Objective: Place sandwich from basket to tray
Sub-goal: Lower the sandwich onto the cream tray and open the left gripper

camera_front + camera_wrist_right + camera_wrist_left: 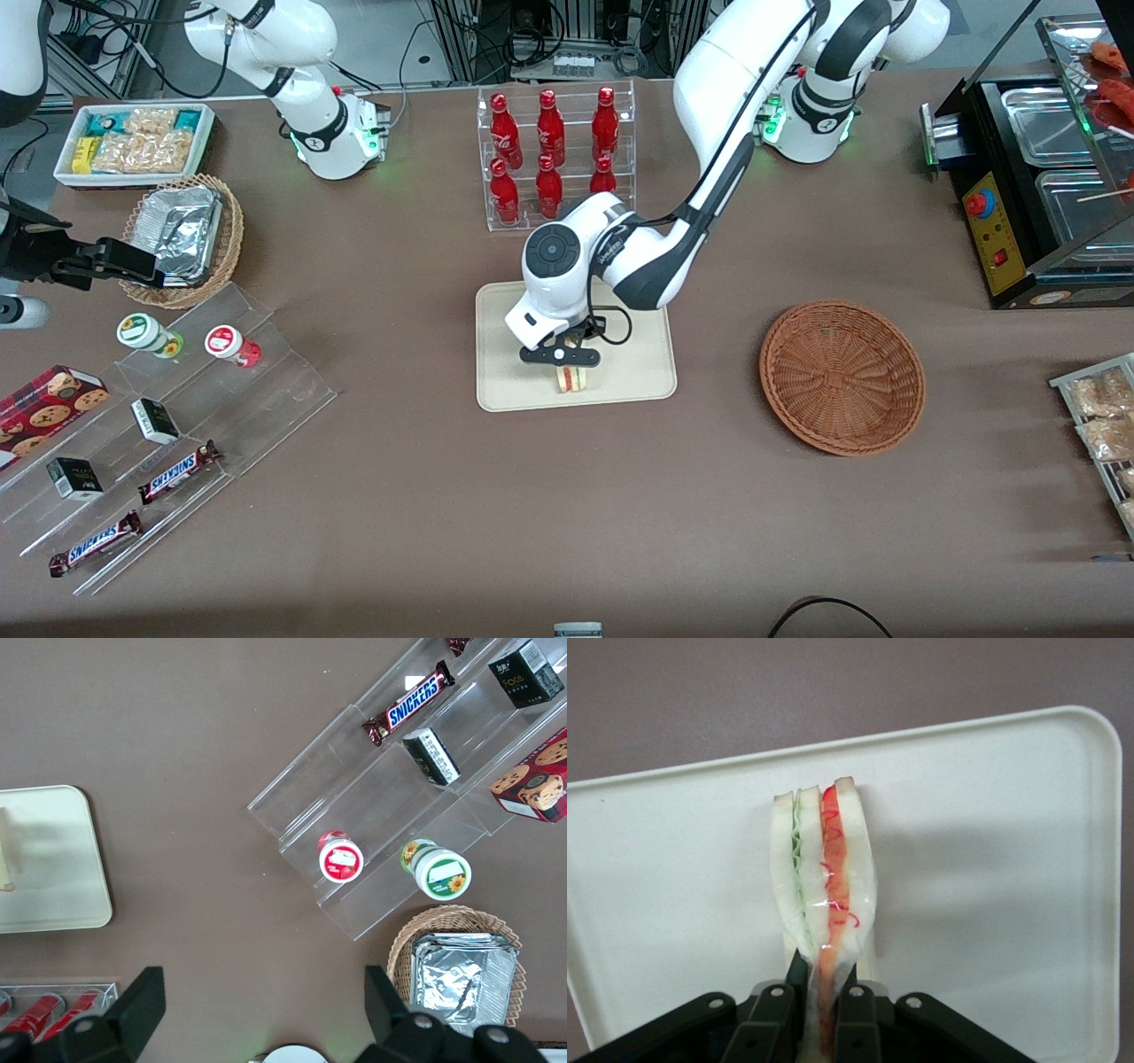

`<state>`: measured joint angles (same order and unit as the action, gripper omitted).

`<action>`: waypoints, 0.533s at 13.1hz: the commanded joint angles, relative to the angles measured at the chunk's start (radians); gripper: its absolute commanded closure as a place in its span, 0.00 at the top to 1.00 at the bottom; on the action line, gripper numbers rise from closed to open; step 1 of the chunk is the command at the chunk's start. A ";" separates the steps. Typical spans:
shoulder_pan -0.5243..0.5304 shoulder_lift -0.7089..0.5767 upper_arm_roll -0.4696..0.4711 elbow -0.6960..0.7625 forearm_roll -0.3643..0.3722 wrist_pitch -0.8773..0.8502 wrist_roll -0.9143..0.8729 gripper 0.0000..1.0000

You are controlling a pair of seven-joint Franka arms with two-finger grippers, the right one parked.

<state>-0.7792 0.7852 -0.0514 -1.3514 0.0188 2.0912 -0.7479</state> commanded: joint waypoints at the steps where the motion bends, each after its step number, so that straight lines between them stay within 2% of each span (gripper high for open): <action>1: -0.012 0.014 0.015 0.029 -0.002 -0.013 -0.008 0.85; 2: -0.012 0.009 0.015 0.026 0.001 -0.020 -0.008 0.99; 7: 0.001 -0.064 0.019 0.032 -0.007 -0.161 -0.013 0.99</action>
<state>-0.7779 0.7808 -0.0440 -1.3258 0.0190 2.0120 -0.7483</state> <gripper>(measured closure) 0.211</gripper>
